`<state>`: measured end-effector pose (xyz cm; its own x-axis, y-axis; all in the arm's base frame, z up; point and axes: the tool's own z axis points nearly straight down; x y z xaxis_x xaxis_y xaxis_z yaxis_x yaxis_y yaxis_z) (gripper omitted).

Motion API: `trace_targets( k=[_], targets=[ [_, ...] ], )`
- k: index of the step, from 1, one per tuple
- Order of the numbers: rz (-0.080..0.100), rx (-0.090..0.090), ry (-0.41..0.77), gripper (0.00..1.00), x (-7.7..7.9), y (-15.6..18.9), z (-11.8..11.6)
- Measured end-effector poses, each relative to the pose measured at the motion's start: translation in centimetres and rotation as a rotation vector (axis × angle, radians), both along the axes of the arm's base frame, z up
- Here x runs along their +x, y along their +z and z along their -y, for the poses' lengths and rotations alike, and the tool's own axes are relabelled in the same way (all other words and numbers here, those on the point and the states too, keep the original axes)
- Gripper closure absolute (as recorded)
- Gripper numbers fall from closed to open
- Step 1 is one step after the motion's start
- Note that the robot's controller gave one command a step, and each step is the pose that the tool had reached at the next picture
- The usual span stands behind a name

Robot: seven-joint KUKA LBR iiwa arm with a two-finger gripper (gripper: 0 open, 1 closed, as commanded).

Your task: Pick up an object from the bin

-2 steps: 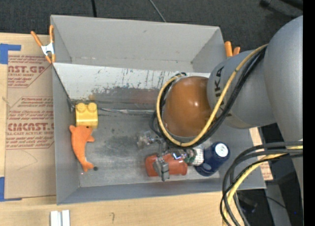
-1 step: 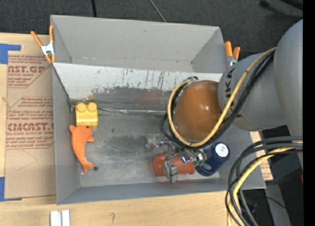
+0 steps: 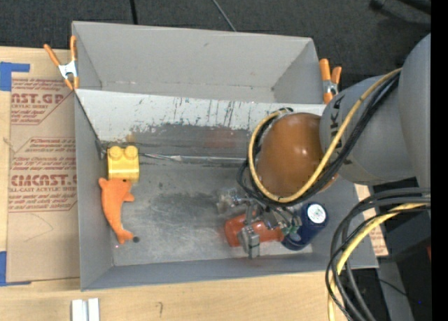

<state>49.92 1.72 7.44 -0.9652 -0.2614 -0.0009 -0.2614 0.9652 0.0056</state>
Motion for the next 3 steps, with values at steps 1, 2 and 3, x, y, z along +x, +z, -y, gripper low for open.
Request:
trace_targets(
  k=[1, 2, 3],
  targets=[
    [0.011, 0.008, -0.216, 1.00, -0.7, 0.1, 1.9],
    [0.011, 0.008, -0.216, 1.00, -0.7, 0.1, 1.9],
    [-0.001, -0.002, -0.220, 1.00, 0.5, 1.7, 1.4]
  ],
)
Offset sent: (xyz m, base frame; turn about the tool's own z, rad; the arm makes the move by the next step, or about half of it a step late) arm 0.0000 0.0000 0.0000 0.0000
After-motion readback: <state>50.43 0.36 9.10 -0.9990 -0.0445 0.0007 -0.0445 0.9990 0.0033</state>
